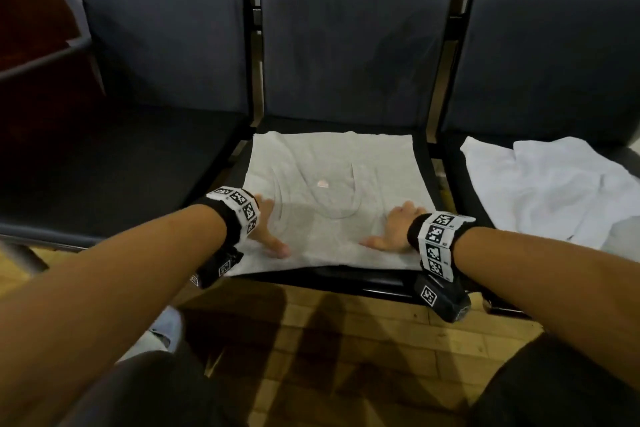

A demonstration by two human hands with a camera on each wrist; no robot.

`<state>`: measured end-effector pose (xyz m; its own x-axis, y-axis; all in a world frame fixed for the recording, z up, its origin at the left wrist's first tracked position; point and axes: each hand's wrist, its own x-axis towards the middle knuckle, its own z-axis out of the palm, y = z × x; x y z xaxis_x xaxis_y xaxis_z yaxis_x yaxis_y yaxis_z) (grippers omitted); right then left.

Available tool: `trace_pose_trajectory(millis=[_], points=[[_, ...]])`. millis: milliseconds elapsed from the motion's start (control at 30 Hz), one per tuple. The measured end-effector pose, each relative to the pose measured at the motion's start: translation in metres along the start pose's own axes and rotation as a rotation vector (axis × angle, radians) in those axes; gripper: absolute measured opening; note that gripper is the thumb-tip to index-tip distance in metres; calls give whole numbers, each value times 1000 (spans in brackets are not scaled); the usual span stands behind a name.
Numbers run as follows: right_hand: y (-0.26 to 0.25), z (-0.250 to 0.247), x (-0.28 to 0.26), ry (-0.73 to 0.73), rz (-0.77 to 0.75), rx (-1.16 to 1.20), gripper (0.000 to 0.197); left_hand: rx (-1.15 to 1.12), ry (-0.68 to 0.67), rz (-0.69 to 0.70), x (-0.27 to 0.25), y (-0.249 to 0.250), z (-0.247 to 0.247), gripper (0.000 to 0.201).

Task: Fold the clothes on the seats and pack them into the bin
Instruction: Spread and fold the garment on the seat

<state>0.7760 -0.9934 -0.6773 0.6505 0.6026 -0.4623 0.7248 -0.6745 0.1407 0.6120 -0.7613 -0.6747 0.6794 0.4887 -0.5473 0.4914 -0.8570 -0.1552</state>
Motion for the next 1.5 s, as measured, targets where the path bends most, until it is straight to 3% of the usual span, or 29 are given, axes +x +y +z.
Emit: trace_pose_trajectory(millis=[67,200,300,367,533,633,733,833,933,1033,1167,1333,1433,1500], points=[[7,-15,9,-56,-61,139,83,6,56,16,6,0,-19,136],[23,-57,57,163,-9,239,77,38,144,63,30,-2,-57,130],[31,-72,103,238,19,255,82,1,192,31,58,-1,-76,115],[33,-77,129,248,-8,290,83,-108,158,-9,79,2,-83,106],[45,-67,186,180,-154,334,72,-240,37,-47,130,1,-89,106],[62,-68,211,203,-129,337,67,-233,16,-78,151,-8,-95,95],[76,-92,222,168,-103,273,53,-158,21,-120,172,-23,-109,105],[84,-121,233,259,-96,313,32,-58,134,-116,189,-29,-133,75],[88,-133,252,322,-46,287,40,-48,324,-67,207,-36,-145,49],[90,-129,270,259,-9,233,55,-105,334,-86,229,-43,-141,60],[97,-126,287,258,-14,267,54,-151,299,-114,246,-55,-143,77],[105,-127,292,169,57,317,47,-134,293,-114,254,-61,-140,54],[106,-128,288,211,42,372,38,-217,320,-108,251,-66,-141,41],[109,-132,284,301,42,439,28,-294,412,-142,241,-69,-150,44]])
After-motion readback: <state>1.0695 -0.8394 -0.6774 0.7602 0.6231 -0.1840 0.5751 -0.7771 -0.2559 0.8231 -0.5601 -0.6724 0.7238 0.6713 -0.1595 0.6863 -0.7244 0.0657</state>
